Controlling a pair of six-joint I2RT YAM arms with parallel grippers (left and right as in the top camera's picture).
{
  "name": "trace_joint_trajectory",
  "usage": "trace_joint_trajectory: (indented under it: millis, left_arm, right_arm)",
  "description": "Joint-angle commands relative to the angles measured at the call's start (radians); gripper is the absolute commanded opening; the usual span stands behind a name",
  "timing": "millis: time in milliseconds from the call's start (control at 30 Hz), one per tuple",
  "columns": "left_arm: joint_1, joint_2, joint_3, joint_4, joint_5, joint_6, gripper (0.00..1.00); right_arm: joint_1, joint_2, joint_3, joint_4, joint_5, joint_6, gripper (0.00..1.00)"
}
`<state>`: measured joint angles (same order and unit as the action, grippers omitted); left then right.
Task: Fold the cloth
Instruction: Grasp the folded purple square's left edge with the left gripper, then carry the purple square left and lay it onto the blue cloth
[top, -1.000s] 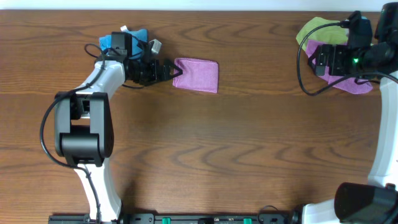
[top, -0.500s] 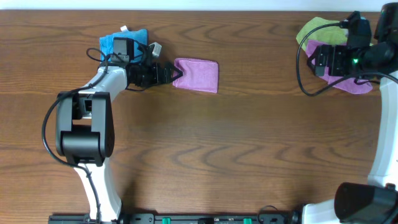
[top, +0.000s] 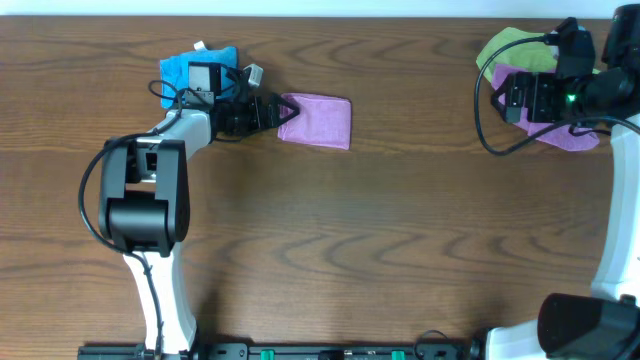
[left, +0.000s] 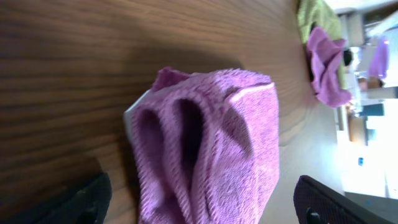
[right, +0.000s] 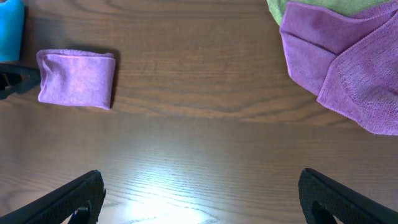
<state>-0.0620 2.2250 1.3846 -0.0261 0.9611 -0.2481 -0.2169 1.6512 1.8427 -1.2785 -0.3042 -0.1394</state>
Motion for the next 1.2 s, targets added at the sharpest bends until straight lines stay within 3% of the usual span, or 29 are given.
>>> trace_joint_trajectory:
  millis: [0,267,333,467,500,833,1167]
  left_arm:
    - [-0.023,0.078,-0.010,-0.009,-0.014,-0.053,0.95]
    - [-0.083,0.085,-0.010,0.005,-0.031,-0.067,0.95]
    - [-0.089,0.085,-0.010,0.004,-0.052,-0.071,1.00]
    - [-0.089,0.085,-0.010,0.004,-0.079,-0.089,0.11]
    - [-0.089,0.085,-0.010,0.005,-0.082,-0.095,0.06]
    - [-0.087,0.085,0.012,0.034,-0.042,-0.120,0.06]
    - [-0.073,0.085,0.276,-0.083,-0.011,-0.095,0.06]
  right_arm:
    - [-0.005,-0.024,-0.009,0.002,-0.022,-0.016,0.99]
    - [-0.005,-0.024,-0.009,0.007,-0.031,-0.016,0.99]
    - [-0.005,-0.024,-0.009,0.007,-0.041,-0.016,0.99]
    - [-0.005,-0.024,-0.009,0.007,-0.045,-0.015,0.99]
    - [-0.005,-0.025,-0.009,0.007,-0.045,-0.015,0.99]
    - [-0.005,-0.040,-0.009,0.012,-0.063,-0.016,0.99]
    - [-0.005,-0.045,-0.009,0.014,-0.063,-0.016,0.99]
